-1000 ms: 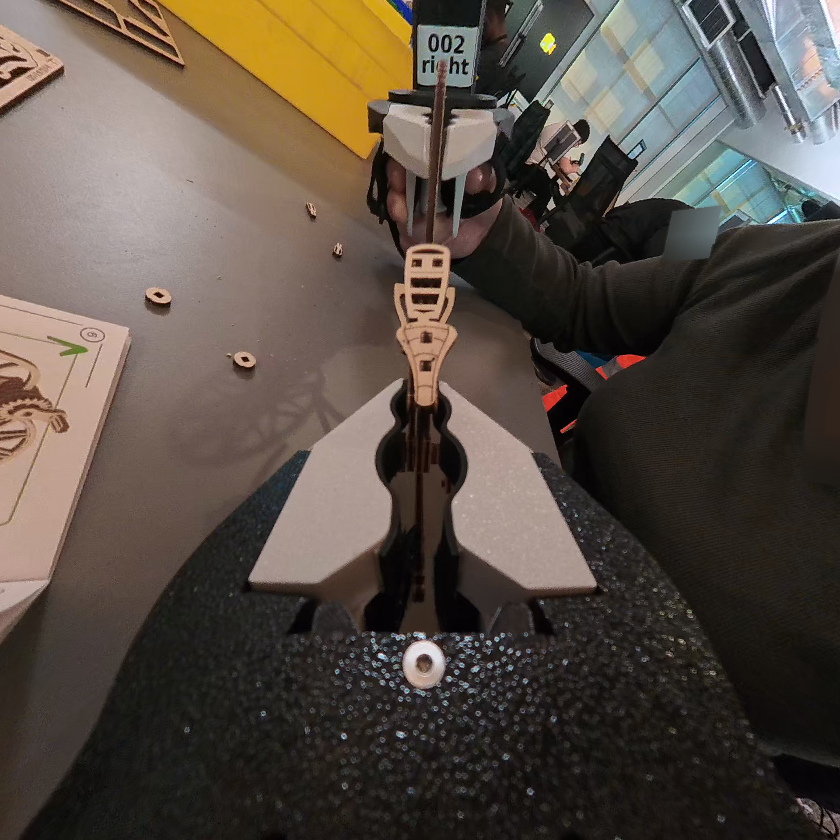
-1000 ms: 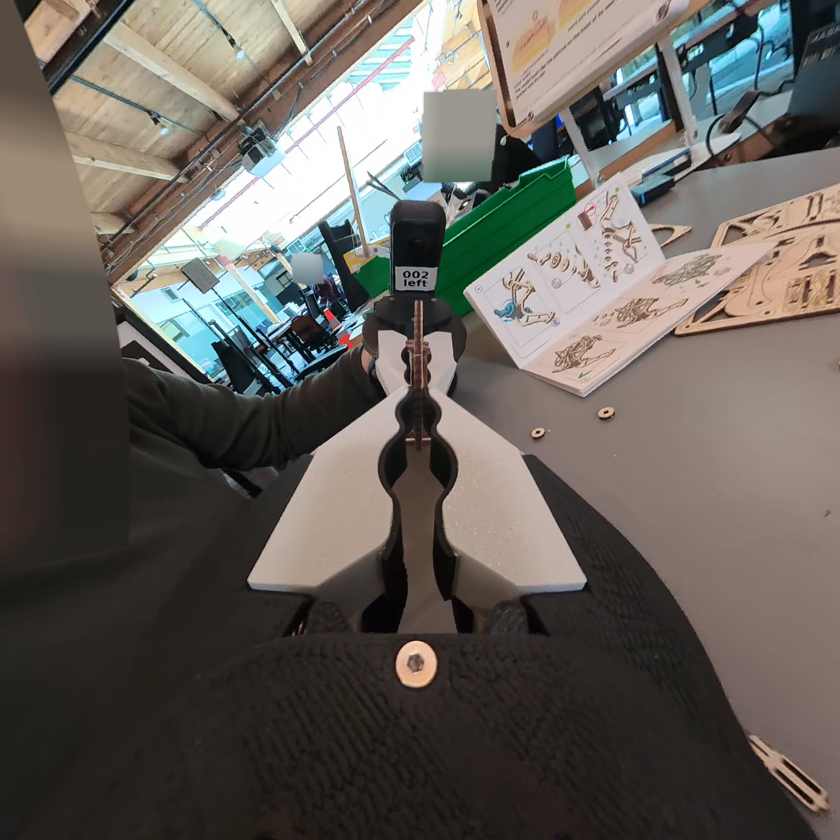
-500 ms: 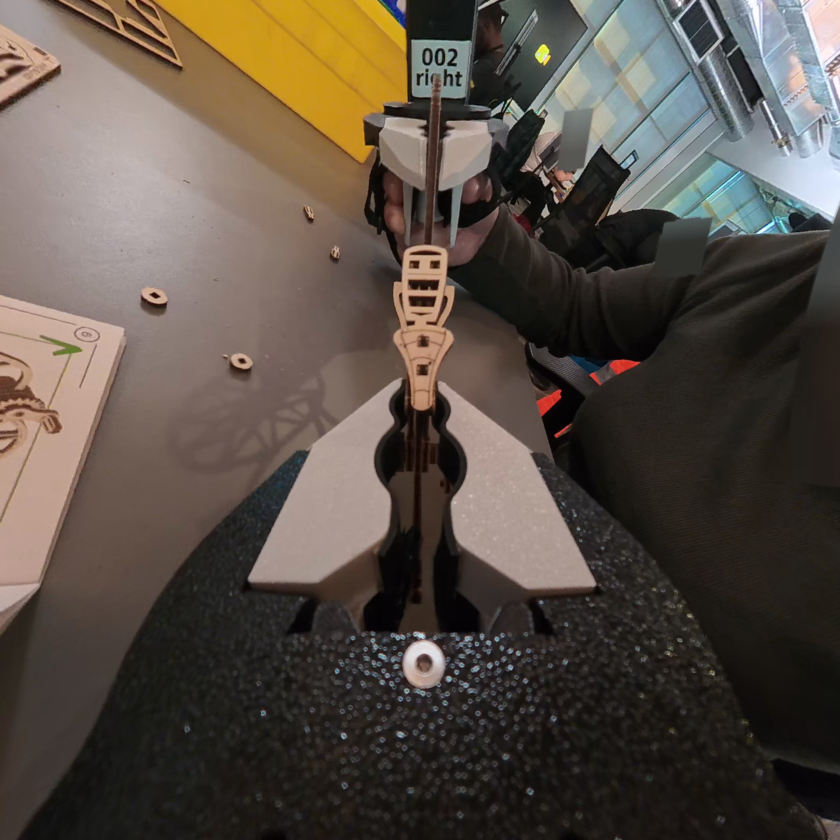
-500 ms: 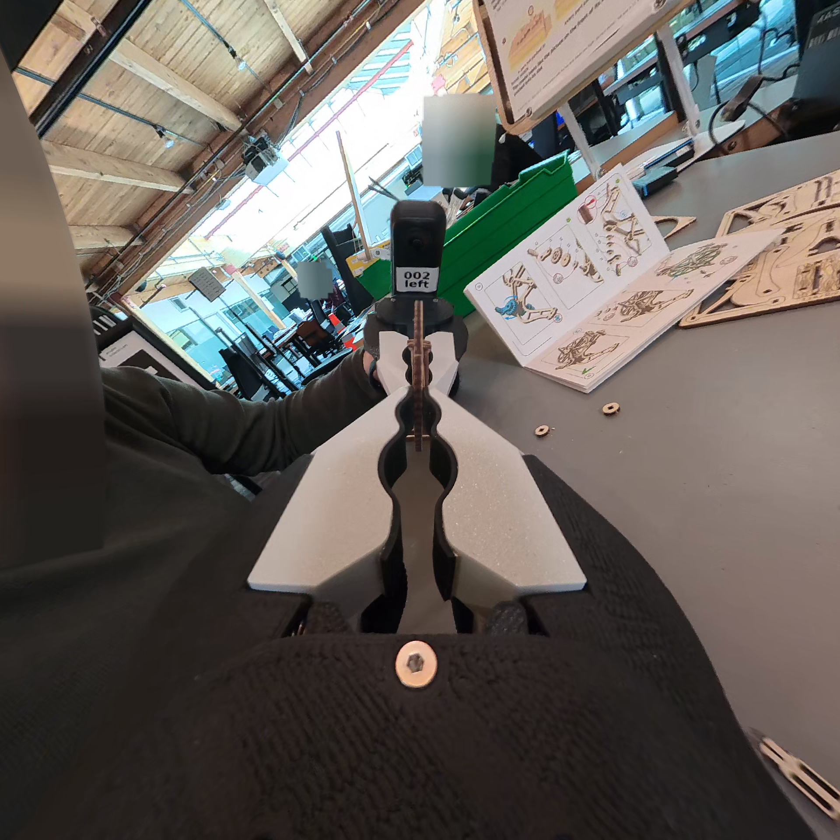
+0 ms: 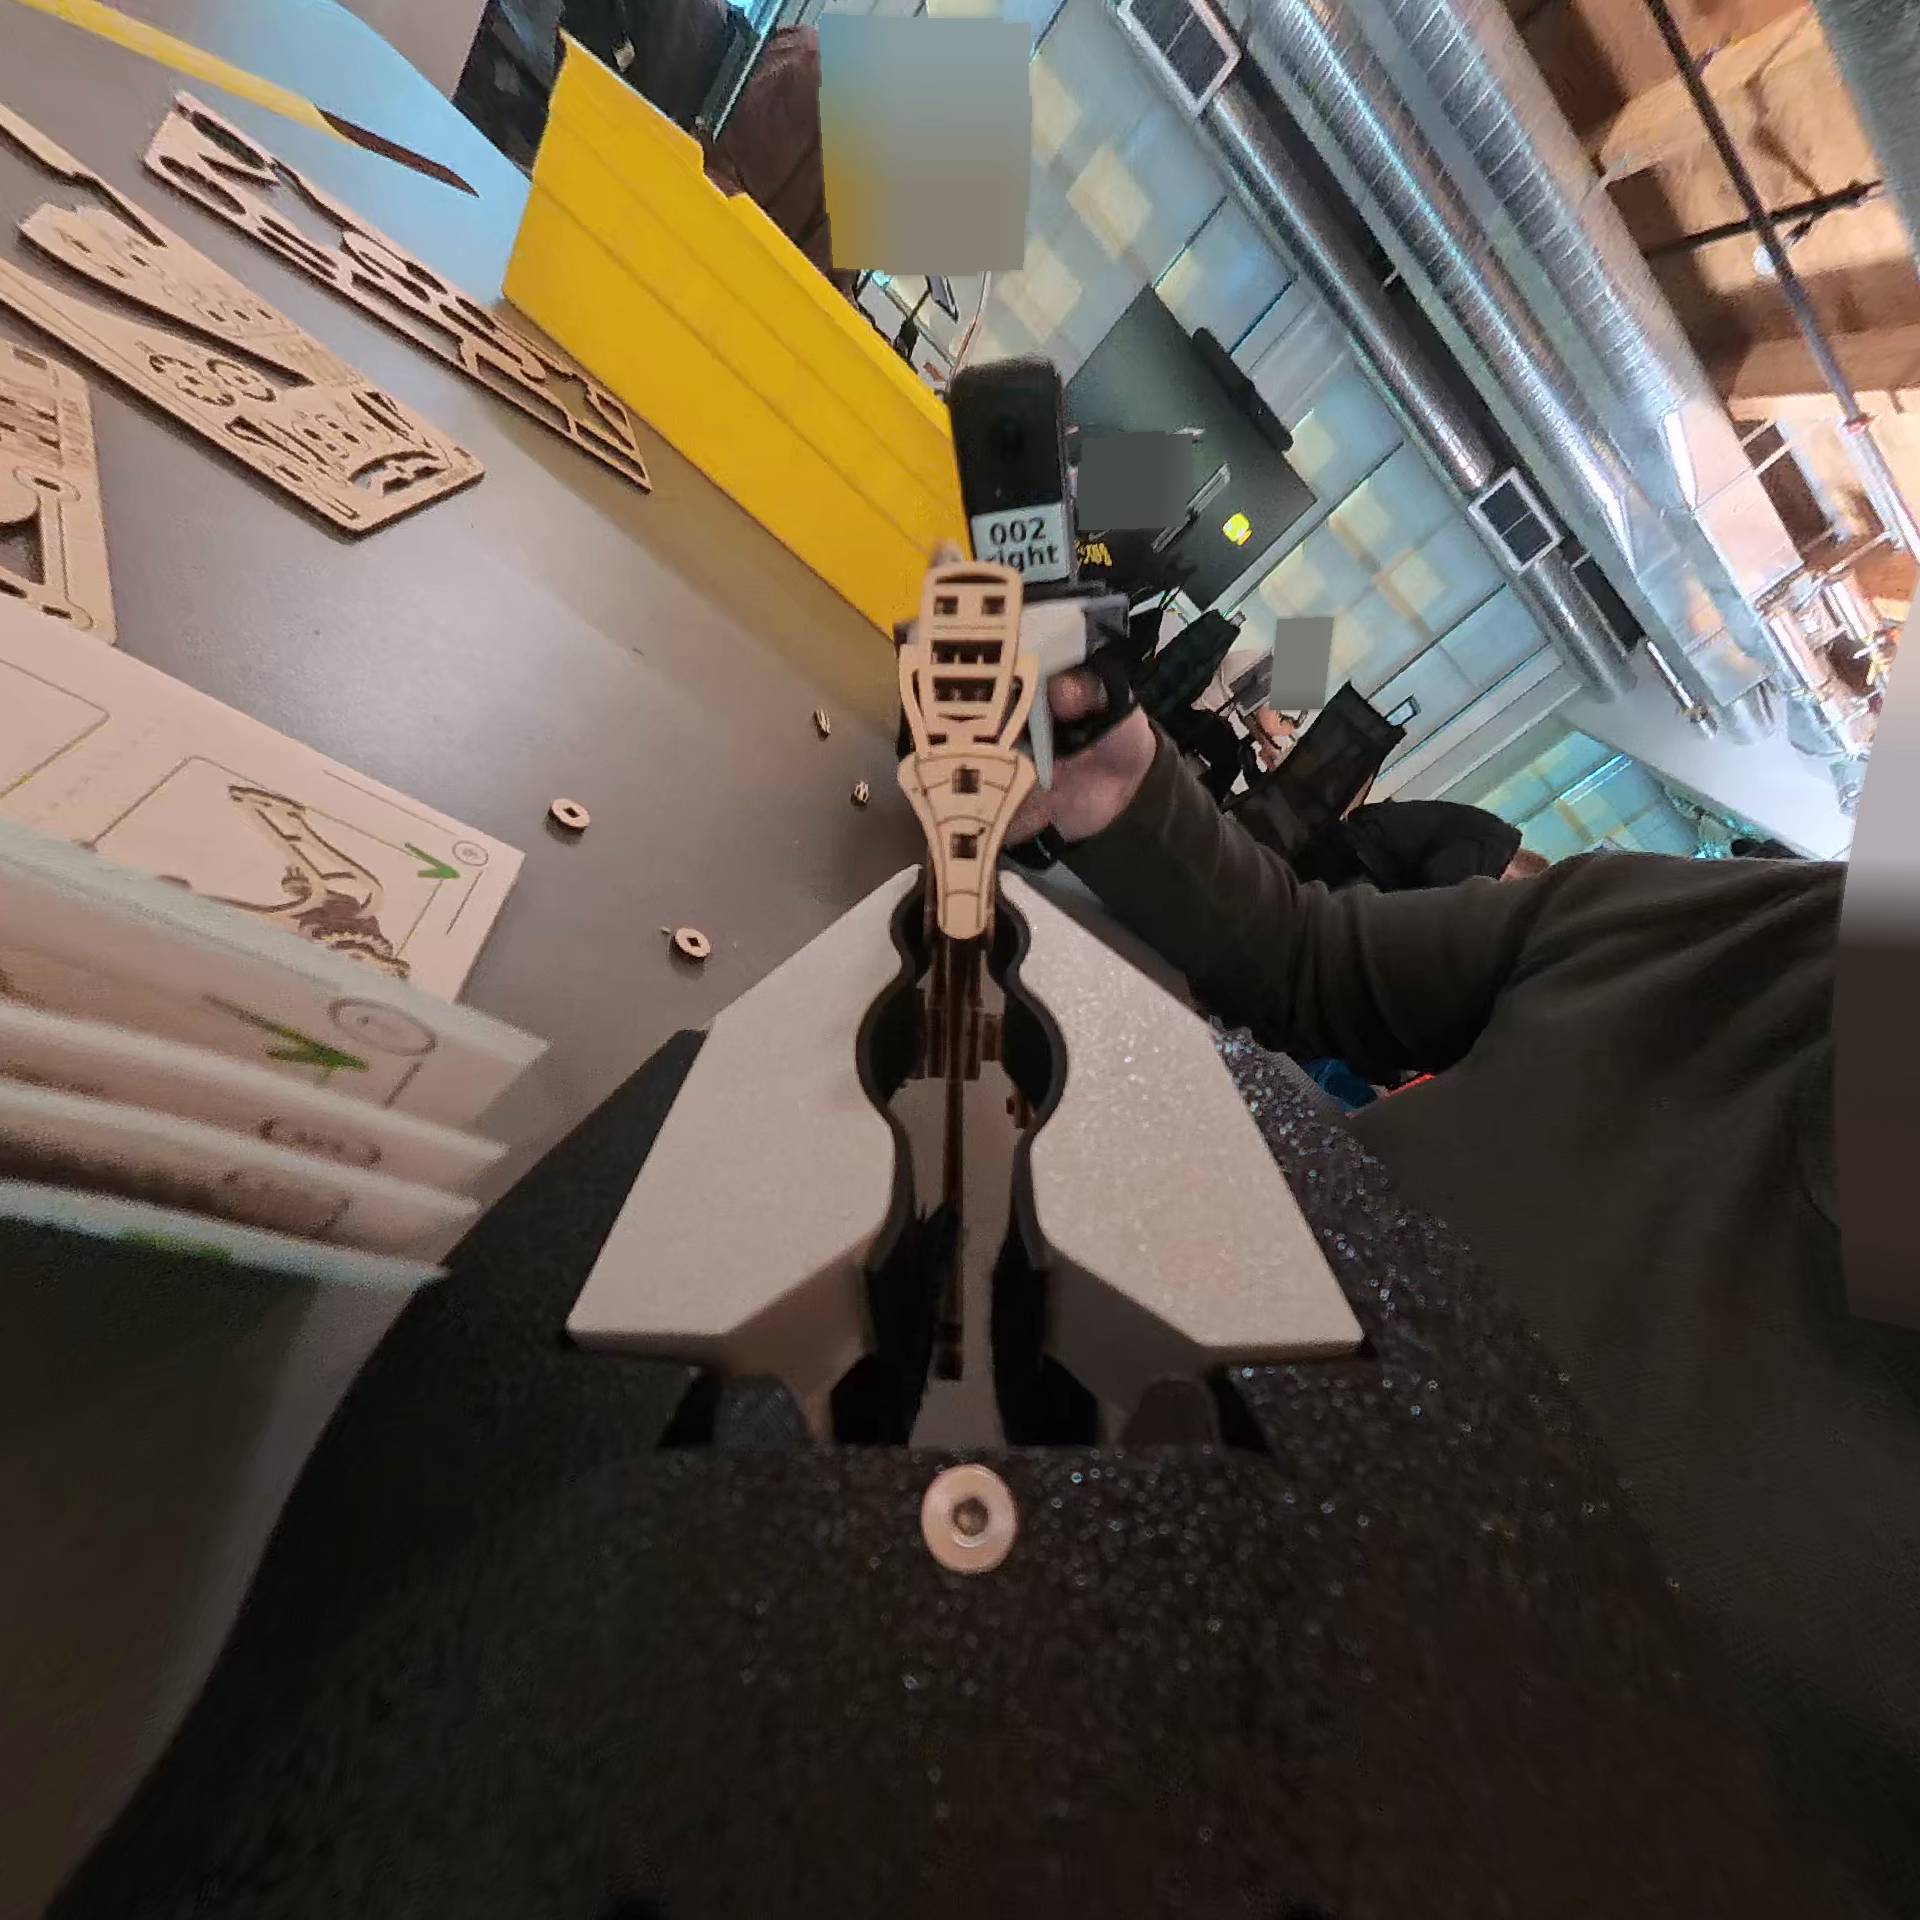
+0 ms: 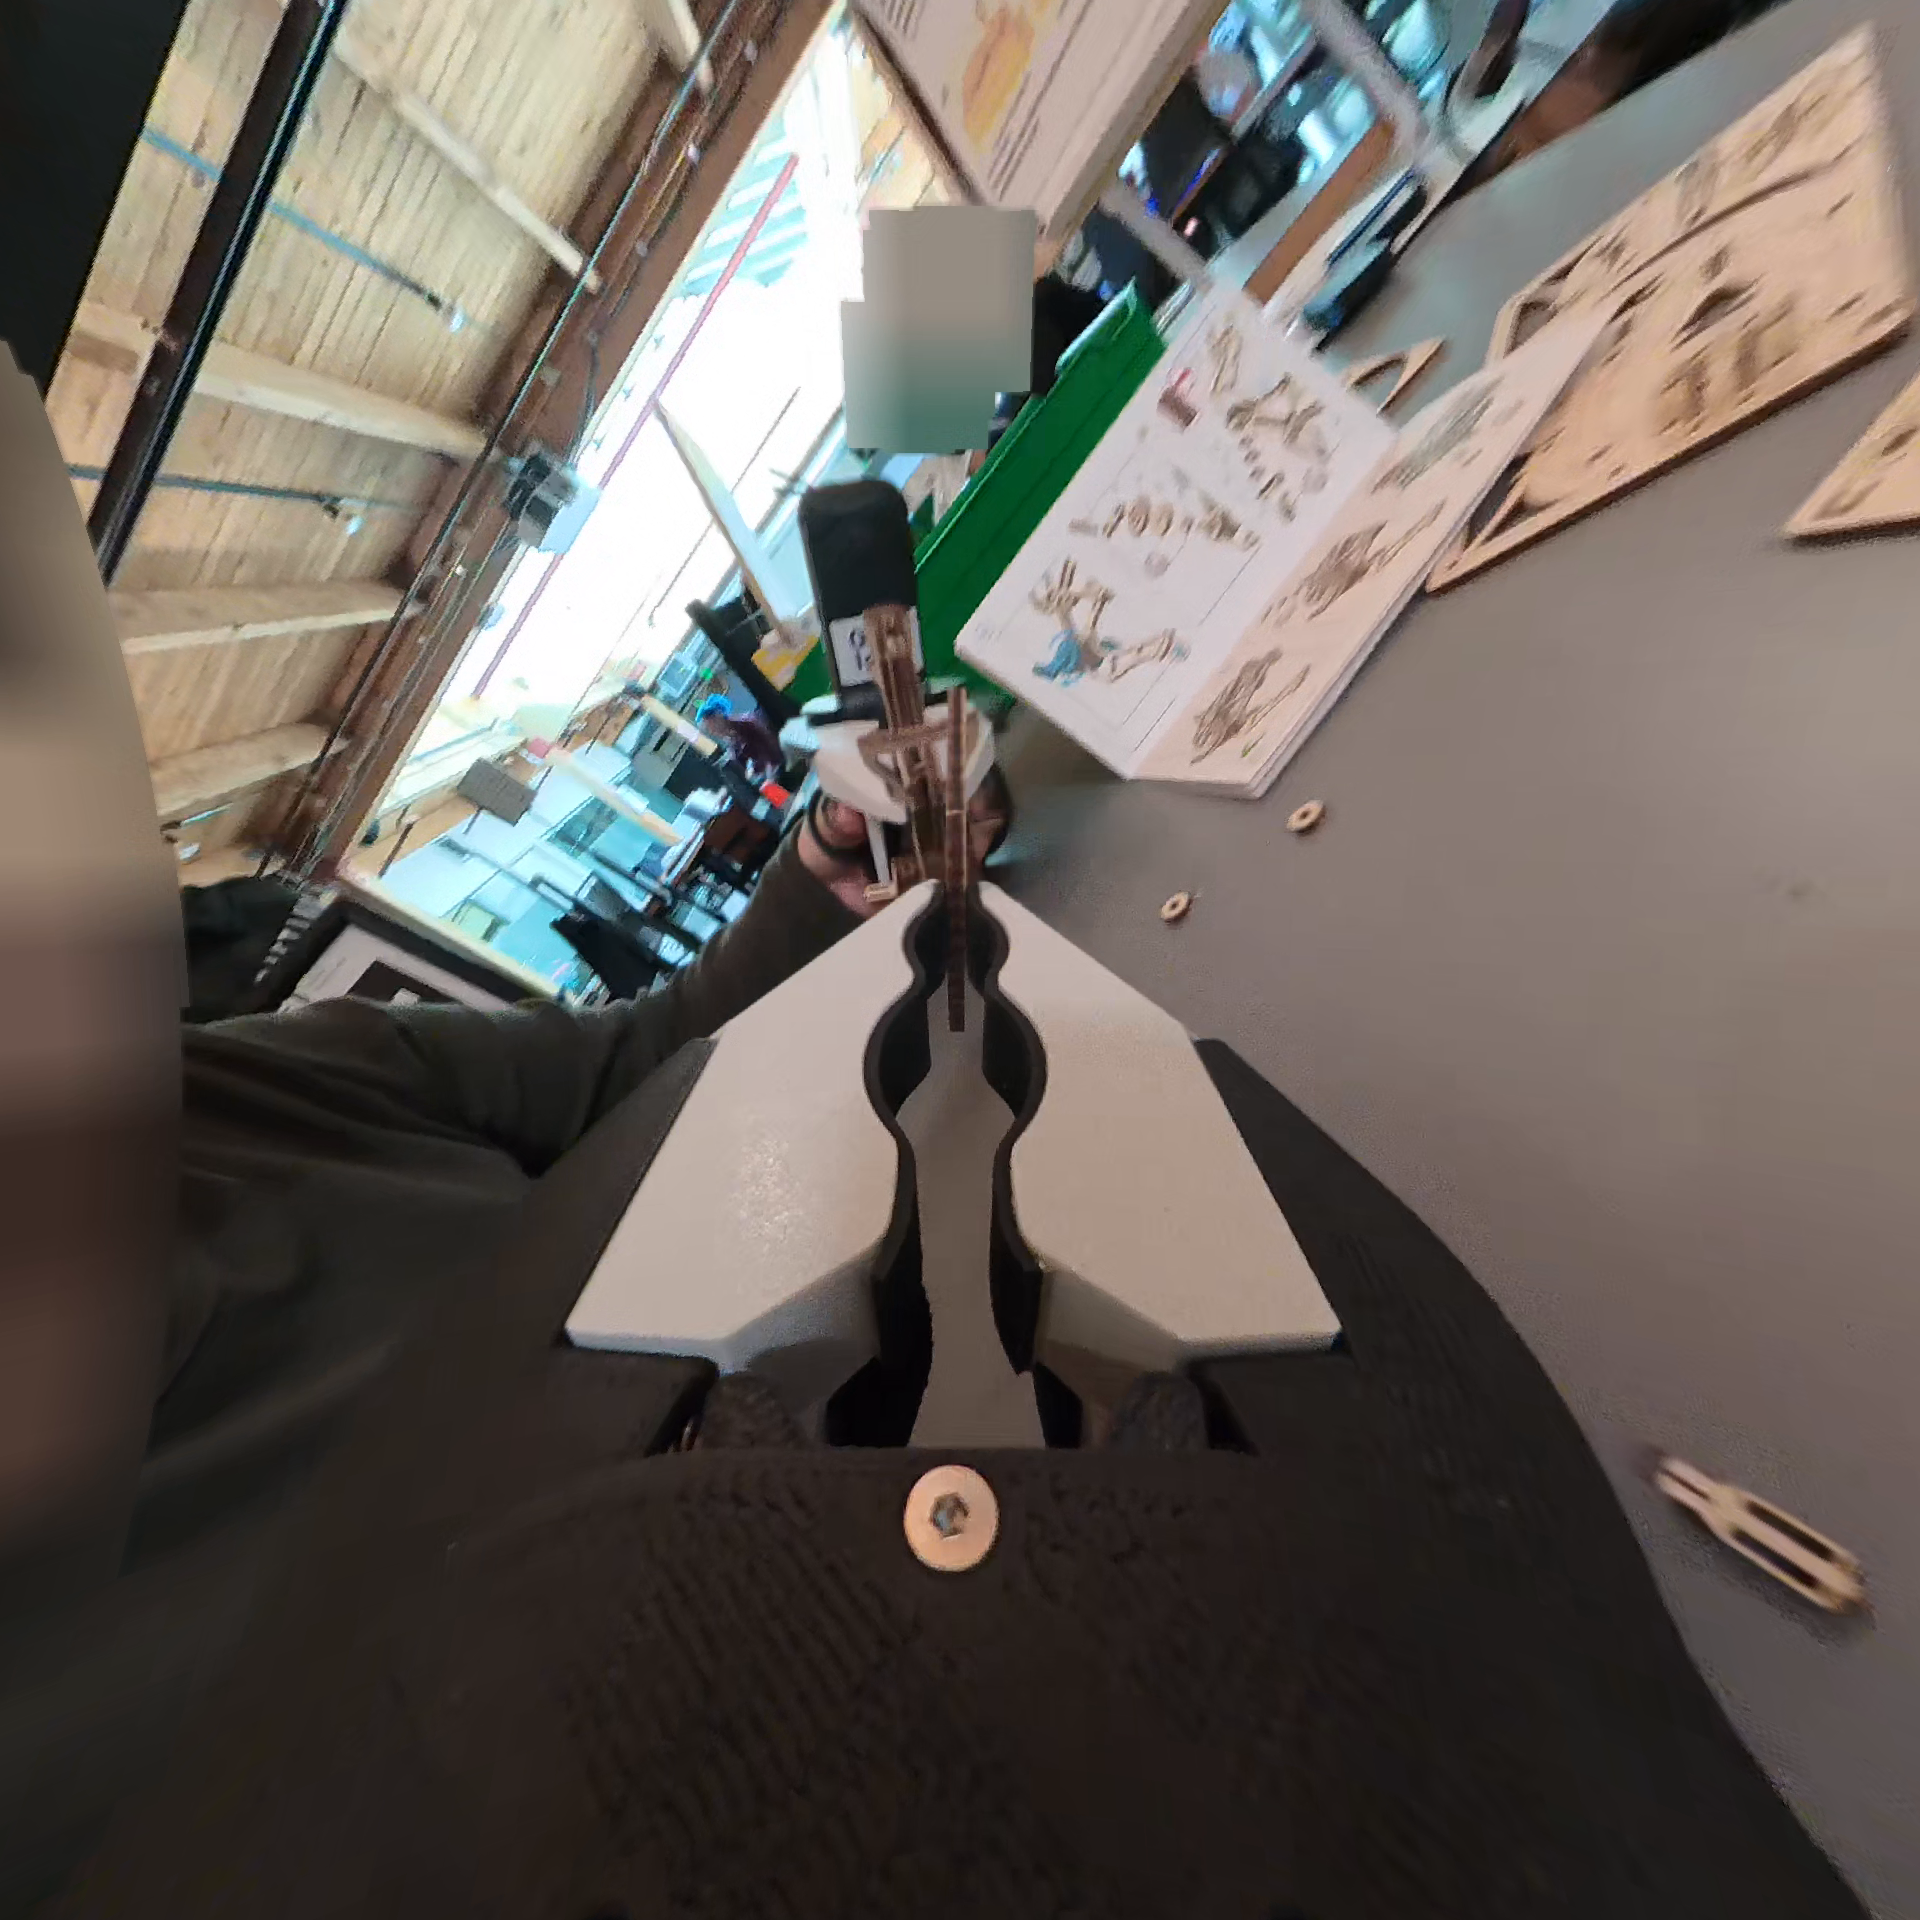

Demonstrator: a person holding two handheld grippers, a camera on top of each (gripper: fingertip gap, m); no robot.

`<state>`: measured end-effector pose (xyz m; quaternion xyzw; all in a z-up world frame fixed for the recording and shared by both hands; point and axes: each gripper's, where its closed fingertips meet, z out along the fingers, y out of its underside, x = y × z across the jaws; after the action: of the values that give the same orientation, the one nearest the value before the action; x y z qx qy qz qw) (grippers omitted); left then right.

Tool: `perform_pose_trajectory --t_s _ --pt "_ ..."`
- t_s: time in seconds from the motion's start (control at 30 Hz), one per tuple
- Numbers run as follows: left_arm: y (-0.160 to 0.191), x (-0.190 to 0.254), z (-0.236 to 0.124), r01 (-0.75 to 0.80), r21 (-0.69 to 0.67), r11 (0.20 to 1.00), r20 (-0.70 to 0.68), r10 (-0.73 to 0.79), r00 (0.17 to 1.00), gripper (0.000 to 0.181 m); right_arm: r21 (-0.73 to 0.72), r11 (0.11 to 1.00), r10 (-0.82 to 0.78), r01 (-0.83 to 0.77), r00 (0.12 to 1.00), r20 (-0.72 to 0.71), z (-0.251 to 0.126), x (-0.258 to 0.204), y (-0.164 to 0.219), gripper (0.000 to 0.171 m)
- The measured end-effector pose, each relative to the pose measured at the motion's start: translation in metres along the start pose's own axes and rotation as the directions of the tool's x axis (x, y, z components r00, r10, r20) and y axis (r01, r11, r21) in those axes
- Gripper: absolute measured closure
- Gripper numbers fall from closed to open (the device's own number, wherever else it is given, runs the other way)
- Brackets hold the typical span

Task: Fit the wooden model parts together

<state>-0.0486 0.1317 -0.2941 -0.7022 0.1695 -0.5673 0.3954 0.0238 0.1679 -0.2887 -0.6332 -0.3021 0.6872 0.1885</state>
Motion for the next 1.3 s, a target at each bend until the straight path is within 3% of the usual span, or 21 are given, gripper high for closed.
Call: perform_pose_trajectory --t_s 0.1,0.47,1.3 --pt "0.002 0.002 0.003 -0.003 -0.01 1.0 -0.009 0.003 1.0 0.174 -0.084 0.996 -0.017 0.019 0.999 0.032 0.014 -0.008 0.019 0.171" --pt "-0.001 0.013 0.008 0.021 0.032 0.999 -0.068 -0.019 0.998 0.174 -0.098 0.995 -0.032 0.036 0.998 0.046 0.023 -0.016 0.027 0.171" --pt "0.005 0.019 0.014 0.01 0.003 1.0 -0.092 -0.009 0.996 0.174 -0.009 0.996 -0.091 0.092 0.993 0.076 0.024 -0.025 0.017 0.171"
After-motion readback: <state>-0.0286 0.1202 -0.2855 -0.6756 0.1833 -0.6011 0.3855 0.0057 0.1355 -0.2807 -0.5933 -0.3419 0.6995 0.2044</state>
